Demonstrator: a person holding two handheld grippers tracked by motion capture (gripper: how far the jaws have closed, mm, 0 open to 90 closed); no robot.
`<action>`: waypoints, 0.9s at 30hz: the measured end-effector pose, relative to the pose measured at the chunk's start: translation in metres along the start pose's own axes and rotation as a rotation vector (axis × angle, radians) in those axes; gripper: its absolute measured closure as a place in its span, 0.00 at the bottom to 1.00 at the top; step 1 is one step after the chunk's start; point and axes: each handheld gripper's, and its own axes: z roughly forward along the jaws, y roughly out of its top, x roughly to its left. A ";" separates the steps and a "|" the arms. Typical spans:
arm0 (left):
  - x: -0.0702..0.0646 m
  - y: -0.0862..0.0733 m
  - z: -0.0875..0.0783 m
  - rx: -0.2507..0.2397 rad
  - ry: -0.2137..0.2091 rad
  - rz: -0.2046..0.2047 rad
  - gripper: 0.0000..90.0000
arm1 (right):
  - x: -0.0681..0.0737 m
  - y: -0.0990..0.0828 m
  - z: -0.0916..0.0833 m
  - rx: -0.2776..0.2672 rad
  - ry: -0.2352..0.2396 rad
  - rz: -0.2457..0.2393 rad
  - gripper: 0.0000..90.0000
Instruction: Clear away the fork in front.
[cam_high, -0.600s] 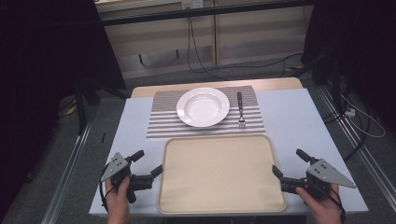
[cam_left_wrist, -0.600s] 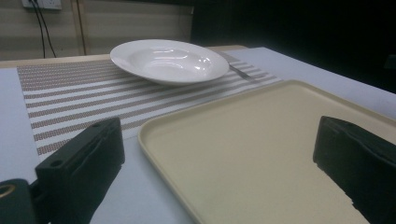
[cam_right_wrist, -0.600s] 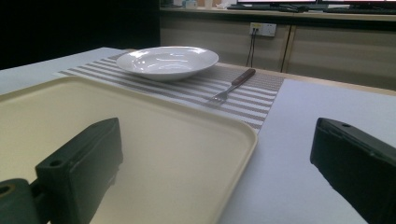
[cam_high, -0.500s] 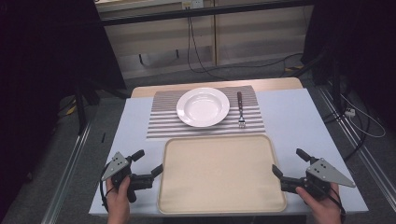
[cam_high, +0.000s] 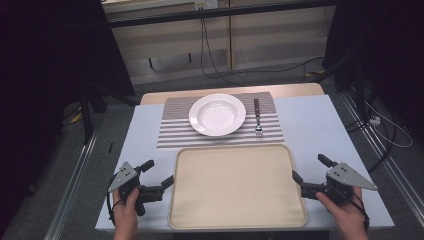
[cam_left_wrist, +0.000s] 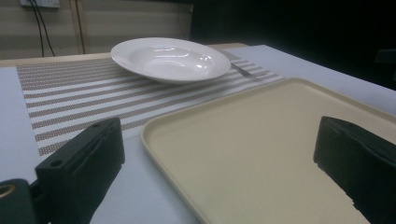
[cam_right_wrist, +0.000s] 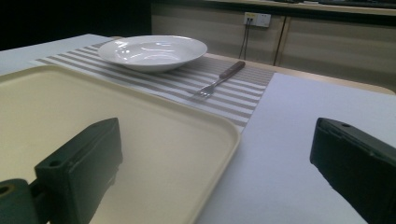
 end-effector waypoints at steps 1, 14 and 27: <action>-0.001 0.000 0.000 -0.007 -0.003 -0.004 0.02 | -0.002 0.002 0.002 0.001 -0.004 -0.003 0.02; -0.002 0.000 0.000 -0.007 -0.004 0.001 0.02 | -0.035 0.031 0.064 0.065 -0.082 -0.006 0.03; -0.003 0.000 0.001 0.001 -0.012 0.001 0.02 | -0.039 0.051 0.126 0.135 -0.082 -0.014 0.03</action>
